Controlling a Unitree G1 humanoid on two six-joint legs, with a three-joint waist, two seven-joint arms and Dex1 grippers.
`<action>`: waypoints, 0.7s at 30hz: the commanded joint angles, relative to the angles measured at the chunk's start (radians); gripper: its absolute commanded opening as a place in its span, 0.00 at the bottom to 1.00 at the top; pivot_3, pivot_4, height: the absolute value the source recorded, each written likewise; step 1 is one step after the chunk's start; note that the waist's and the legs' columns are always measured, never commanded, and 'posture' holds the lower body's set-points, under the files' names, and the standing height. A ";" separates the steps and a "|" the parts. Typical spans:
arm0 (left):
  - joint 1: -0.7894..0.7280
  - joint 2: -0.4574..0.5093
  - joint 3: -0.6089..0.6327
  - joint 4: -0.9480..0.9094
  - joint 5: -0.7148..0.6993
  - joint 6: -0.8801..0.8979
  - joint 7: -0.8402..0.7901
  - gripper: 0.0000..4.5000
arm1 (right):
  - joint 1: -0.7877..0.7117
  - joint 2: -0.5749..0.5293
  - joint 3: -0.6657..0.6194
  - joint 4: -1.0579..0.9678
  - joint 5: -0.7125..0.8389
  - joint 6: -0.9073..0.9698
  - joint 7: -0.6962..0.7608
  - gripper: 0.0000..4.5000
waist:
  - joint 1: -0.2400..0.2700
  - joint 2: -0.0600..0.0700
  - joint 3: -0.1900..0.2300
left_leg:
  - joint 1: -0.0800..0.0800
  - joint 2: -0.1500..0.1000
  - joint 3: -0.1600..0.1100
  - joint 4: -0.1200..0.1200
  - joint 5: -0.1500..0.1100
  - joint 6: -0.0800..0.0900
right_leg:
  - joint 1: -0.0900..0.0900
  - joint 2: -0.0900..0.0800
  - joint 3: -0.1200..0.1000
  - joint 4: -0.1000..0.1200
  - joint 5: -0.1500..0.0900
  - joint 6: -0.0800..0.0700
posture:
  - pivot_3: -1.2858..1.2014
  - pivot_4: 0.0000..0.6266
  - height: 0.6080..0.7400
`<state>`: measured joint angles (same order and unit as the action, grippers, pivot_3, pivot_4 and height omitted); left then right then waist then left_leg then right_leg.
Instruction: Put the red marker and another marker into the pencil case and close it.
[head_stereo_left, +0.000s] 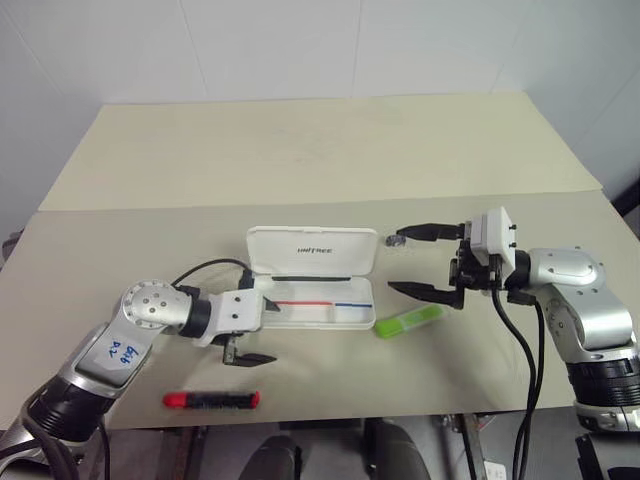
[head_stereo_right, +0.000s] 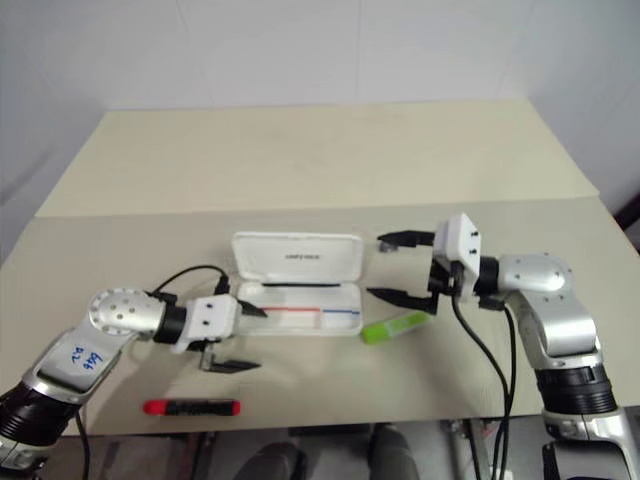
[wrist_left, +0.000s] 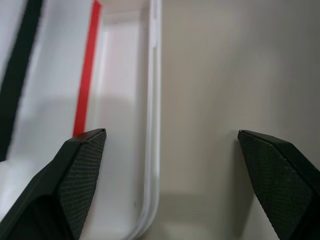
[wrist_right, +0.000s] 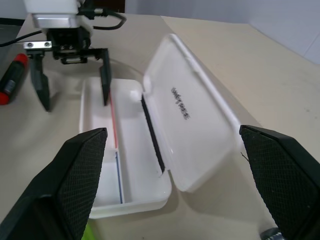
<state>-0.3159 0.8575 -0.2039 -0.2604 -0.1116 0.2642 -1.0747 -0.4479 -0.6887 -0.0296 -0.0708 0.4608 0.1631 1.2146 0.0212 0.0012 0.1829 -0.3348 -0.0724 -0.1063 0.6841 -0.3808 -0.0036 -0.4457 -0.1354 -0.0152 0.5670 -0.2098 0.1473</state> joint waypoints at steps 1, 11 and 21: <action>-0.007 -0.006 0.038 0.001 0.013 -0.025 0.033 1.00 | -0.016 0.010 -0.005 -0.001 0.005 -0.024 0.007 1.00 | 0.001 0.000 0.000 | 0.000 0.000 0.000 0.000 0.000 0.000 | 0.000 0.000 0.000 0.000 0.000 0.000 | 0.52 0.24 1.00; 0.022 -0.011 0.164 -0.048 -0.123 -0.065 -0.001 1.00 | 0.004 0.013 -0.003 0.003 0.005 -0.027 0.007 1.00 | 0.000 0.000 0.000 | 0.000 0.000 0.000 0.000 0.000 0.000 | 0.000 0.000 0.000 0.000 0.000 0.000 | 0.52 0.24 1.00; 0.094 0.017 0.245 -0.125 -0.203 -0.042 -0.026 1.00 | -0.002 0.019 0.001 0.023 0.000 -0.036 0.019 1.00 | -0.001 0.000 0.000 | 0.000 0.001 0.001 0.000 0.000 0.000 | 0.000 0.000 0.001 -0.001 0.000 0.000 | 0.52 0.24 1.00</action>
<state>-0.2287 0.8608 -0.0010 -0.3491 -0.2828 0.2179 -1.0968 -0.4450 -0.6735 -0.0216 -0.0341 0.4516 0.1486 1.2256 0.0202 0.0013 0.1829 -0.3348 -0.0715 -0.1053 0.6841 -0.3808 -0.0036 -0.4460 -0.1349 -0.0147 0.5663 -0.2092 0.1472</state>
